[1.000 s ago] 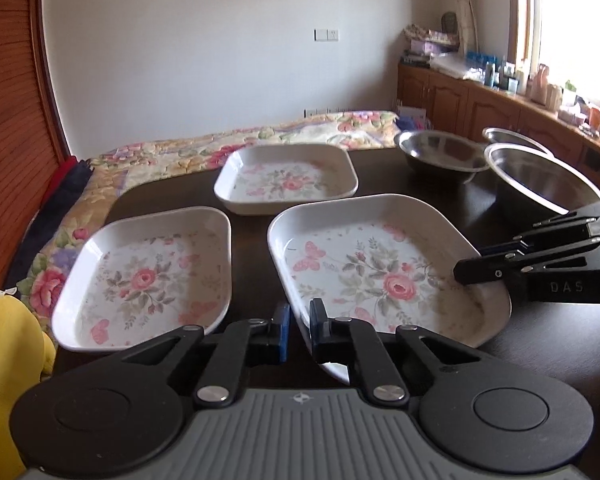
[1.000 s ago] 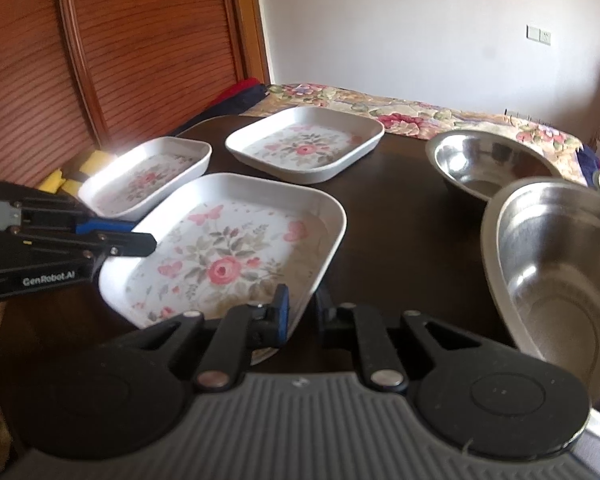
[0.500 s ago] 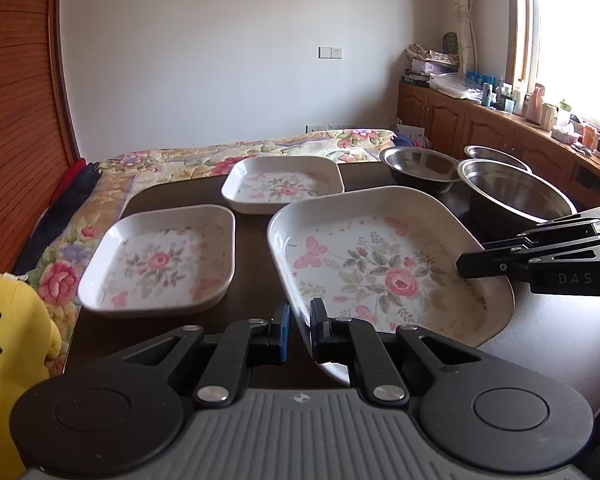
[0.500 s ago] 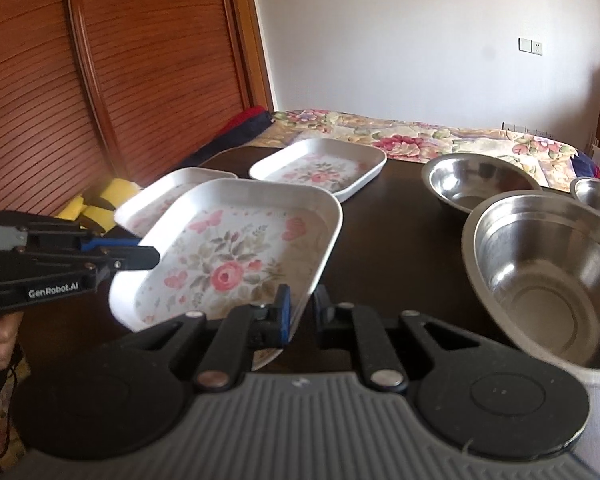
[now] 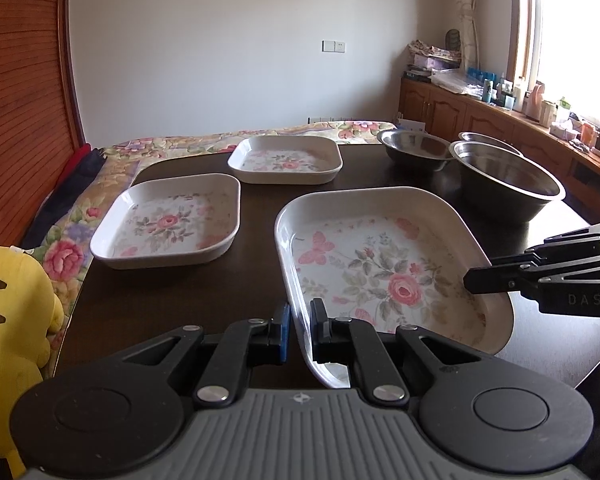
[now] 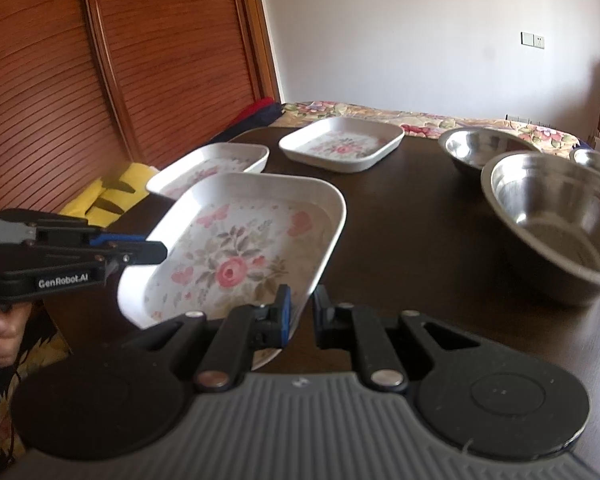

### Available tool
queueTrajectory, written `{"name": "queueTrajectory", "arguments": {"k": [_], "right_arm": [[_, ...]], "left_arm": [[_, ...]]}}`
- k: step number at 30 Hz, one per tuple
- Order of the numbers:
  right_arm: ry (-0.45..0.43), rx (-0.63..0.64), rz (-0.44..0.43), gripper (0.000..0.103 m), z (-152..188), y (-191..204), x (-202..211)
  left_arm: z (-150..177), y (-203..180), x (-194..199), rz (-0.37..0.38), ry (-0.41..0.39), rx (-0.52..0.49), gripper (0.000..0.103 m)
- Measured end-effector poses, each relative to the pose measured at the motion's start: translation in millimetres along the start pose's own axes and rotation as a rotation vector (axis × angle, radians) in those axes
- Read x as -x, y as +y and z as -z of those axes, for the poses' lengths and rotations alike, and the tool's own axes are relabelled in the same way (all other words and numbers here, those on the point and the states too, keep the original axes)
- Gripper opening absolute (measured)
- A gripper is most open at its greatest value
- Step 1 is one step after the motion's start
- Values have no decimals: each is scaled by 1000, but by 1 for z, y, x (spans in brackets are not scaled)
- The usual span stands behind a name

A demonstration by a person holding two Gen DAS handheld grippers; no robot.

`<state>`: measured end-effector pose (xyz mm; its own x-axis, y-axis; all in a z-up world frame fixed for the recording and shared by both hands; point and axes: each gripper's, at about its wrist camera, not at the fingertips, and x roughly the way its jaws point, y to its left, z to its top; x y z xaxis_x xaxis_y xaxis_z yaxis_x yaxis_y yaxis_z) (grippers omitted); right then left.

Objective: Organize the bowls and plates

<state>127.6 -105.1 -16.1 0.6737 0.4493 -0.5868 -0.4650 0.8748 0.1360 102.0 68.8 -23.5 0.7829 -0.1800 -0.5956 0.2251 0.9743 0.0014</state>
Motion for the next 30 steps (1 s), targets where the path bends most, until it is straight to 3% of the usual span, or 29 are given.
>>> {"name": "queueTrajectory", "arguments": {"k": [19, 30], "right_arm": [[37, -6, 16, 15, 7, 5, -6], [24, 0, 29, 19, 9, 8, -7]], "left_arm": [[9, 7, -13, 5, 30, 35, 38], [2, 10, -14, 12, 8, 31, 39]]}}
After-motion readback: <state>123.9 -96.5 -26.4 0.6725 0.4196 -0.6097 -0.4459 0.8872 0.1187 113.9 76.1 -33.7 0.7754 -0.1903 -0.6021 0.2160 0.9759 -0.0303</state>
